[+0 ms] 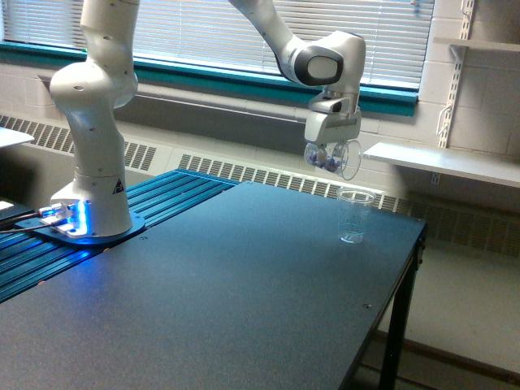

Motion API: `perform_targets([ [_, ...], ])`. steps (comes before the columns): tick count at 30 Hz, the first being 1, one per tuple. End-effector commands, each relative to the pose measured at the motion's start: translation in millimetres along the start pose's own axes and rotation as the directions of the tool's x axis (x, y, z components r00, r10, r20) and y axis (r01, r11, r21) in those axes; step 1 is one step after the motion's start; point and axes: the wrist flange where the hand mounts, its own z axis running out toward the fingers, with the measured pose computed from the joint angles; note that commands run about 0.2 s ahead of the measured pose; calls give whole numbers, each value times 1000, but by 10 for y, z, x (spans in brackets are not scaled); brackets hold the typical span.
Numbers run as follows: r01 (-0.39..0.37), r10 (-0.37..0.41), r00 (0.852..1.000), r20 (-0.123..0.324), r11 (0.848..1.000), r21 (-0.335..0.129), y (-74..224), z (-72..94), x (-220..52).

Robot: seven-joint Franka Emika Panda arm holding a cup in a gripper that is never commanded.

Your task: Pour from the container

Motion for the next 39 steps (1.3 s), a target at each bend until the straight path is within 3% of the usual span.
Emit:
perform_targets([
  [1, -5, 6, 1000, 19, 999, -48, 26, 97, -80],
  [18, -14, 16, 999, 39, 999, -49, -36, -14, -45],
  [39, -11, 16, 997, 75, 997, -72, -22, -10, -55],
])
